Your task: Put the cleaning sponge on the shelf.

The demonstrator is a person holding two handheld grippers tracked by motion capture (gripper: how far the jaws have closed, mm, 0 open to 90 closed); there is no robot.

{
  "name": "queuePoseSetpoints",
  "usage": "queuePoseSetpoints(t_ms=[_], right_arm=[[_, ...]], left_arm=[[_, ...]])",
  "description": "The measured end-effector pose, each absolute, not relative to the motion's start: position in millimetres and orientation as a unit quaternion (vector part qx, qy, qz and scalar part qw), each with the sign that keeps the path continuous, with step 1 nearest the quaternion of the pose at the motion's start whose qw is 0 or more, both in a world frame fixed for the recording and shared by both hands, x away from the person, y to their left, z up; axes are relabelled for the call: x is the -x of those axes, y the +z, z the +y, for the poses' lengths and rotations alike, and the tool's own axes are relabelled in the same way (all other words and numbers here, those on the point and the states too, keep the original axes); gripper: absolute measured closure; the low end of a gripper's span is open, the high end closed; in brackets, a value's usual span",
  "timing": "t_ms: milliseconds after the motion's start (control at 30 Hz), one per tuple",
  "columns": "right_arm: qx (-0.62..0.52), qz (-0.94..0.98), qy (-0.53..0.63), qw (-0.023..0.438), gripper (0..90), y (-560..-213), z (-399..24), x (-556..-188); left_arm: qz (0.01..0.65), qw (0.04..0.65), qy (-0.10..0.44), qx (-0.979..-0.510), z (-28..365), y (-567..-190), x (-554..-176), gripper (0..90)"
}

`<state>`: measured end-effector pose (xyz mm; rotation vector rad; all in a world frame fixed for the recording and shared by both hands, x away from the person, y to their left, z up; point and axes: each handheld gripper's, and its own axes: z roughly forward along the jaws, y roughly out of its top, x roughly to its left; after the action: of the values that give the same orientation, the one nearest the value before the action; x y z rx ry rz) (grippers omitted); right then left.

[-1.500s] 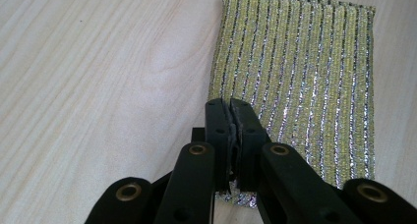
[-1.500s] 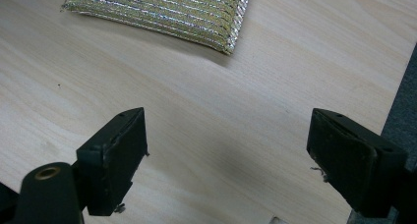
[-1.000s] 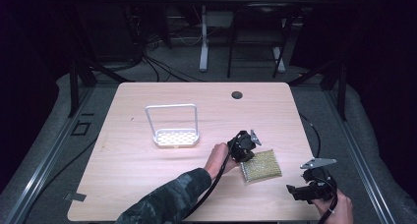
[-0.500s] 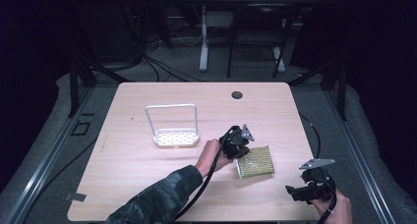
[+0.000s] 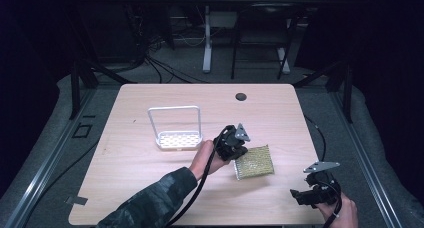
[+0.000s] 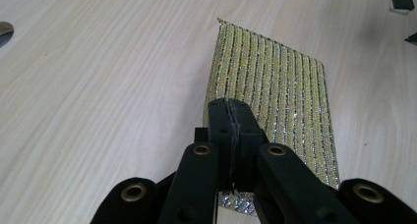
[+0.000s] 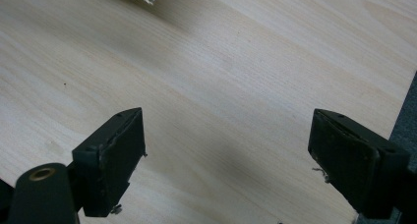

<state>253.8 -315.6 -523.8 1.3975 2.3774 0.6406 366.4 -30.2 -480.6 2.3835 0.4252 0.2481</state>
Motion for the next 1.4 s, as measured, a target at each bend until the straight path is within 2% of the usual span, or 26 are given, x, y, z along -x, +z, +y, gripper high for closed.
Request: queuePoseSetpoints(t_ms=[1400], right_arm=[[-0.486,0.831,0.216,0.161,14.0,-523,-313,-253]], left_arm=[[0.221,0.384,0.116,-0.889,76,-461,-341,89.6]])
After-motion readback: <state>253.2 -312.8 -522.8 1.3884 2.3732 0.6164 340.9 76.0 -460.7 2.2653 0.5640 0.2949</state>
